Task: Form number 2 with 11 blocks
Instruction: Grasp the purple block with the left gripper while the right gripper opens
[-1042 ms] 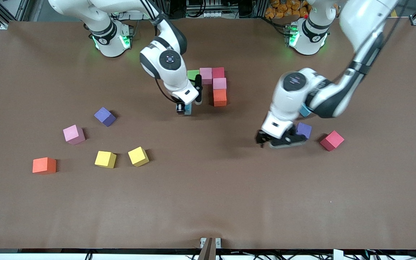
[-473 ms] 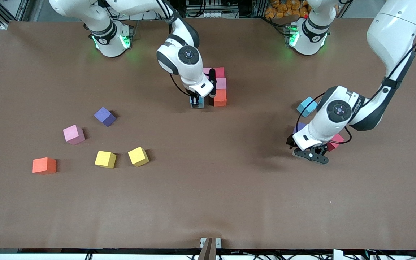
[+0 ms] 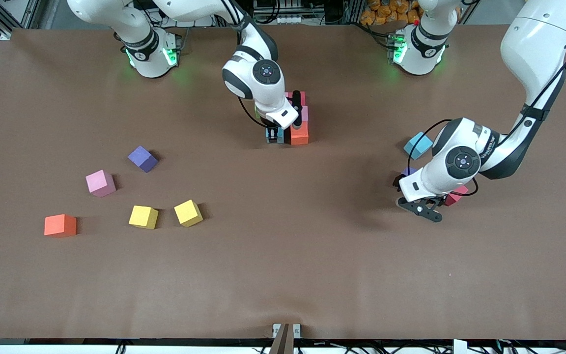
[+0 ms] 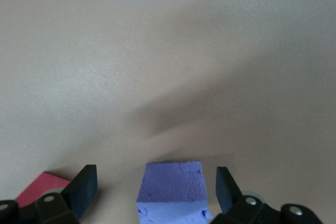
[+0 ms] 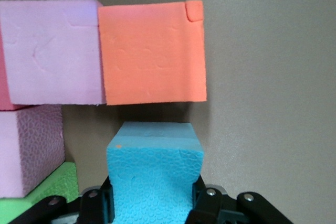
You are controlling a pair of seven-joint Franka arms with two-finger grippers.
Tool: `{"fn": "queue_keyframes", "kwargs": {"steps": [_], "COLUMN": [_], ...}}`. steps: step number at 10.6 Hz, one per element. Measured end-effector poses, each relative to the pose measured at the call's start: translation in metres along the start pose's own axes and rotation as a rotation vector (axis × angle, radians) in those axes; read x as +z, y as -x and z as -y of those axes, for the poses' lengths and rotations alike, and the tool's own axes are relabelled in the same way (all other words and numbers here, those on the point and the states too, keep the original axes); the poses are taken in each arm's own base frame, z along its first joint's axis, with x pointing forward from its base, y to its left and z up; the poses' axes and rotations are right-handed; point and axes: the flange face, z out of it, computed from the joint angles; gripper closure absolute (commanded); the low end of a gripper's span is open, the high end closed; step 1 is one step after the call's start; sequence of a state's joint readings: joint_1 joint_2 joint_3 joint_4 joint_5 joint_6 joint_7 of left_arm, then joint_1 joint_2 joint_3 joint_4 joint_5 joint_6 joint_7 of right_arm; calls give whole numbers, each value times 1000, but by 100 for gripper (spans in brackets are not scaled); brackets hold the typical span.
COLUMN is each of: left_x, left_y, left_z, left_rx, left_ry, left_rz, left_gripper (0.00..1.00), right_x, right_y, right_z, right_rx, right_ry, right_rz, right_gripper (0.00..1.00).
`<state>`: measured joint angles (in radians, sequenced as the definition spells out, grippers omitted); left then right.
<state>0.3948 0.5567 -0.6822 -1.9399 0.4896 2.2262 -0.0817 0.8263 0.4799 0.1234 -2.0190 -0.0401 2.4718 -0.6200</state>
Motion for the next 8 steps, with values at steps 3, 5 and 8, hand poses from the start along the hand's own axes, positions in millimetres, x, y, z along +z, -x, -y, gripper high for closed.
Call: {"fn": "queue_keyframes", "kwargs": {"steps": [3, 5, 8], "left_x": [7, 17, 37], "left_y": [5, 9, 17], "left_z": [-5, -2, 17], "left_rx": [-11, -19, -61], "left_ry": [28, 39, 65], "left_rz": [29, 46, 76], "left_gripper": [0, 0, 0], "right_x": [-1, 1, 1], "right_y": [-5, -8, -17], "right_z": [-4, -6, 3], "right_rx": [8, 11, 19], "right_ry": [4, 5, 6], "right_rz": [-8, -10, -12], "right_gripper": [100, 100, 100]}}
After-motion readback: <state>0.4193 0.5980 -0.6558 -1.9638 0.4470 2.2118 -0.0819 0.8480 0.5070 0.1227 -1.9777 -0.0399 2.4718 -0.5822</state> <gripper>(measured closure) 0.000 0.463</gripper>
